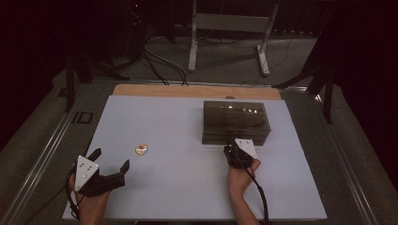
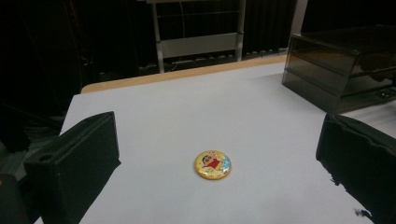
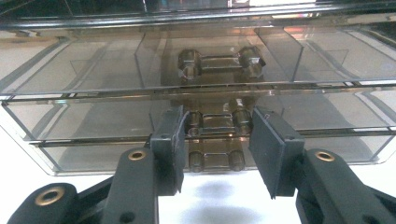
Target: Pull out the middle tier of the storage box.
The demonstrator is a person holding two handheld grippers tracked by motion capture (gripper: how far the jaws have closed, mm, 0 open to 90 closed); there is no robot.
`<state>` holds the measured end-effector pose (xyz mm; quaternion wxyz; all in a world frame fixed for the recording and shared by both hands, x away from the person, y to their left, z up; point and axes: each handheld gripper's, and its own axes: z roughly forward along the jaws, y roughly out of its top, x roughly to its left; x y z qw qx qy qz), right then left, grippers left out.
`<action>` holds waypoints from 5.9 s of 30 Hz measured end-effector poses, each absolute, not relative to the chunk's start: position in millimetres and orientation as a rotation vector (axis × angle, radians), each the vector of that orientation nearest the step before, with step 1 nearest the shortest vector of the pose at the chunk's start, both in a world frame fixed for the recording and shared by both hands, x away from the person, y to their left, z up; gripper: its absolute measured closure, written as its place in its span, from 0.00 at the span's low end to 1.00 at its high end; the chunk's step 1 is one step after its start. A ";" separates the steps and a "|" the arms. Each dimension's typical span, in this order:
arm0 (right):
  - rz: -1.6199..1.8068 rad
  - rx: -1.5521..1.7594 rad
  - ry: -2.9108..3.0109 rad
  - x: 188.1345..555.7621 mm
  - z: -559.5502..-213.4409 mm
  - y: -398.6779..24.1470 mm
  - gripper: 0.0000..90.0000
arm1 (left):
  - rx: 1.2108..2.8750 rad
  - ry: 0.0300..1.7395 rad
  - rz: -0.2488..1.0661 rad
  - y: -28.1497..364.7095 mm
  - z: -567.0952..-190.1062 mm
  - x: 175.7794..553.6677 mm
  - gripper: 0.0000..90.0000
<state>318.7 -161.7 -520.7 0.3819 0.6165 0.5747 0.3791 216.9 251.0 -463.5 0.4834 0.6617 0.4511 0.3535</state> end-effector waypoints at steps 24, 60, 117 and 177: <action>0.979 1.553 1.500 311.2 -520.2 -165.1 0.62 | 1.617 1.098 0.861 250.3 -463.7 217.1 0.01; 1.164 1.662 1.671 297.3 -520.2 -191.9 0.02 | 1.615 1.099 0.860 249.3 -463.4 216.3 0.01; 1.089 1.436 2.304 307.3 -471.8 -208.9 0.00 | 1.623 1.101 0.844 248.1 -464.5 217.2 0.01; 1.113 1.278 2.357 344.1 -468.3 -215.6 0.00 | 1.622 1.100 0.842 248.6 -464.5 217.0 0.01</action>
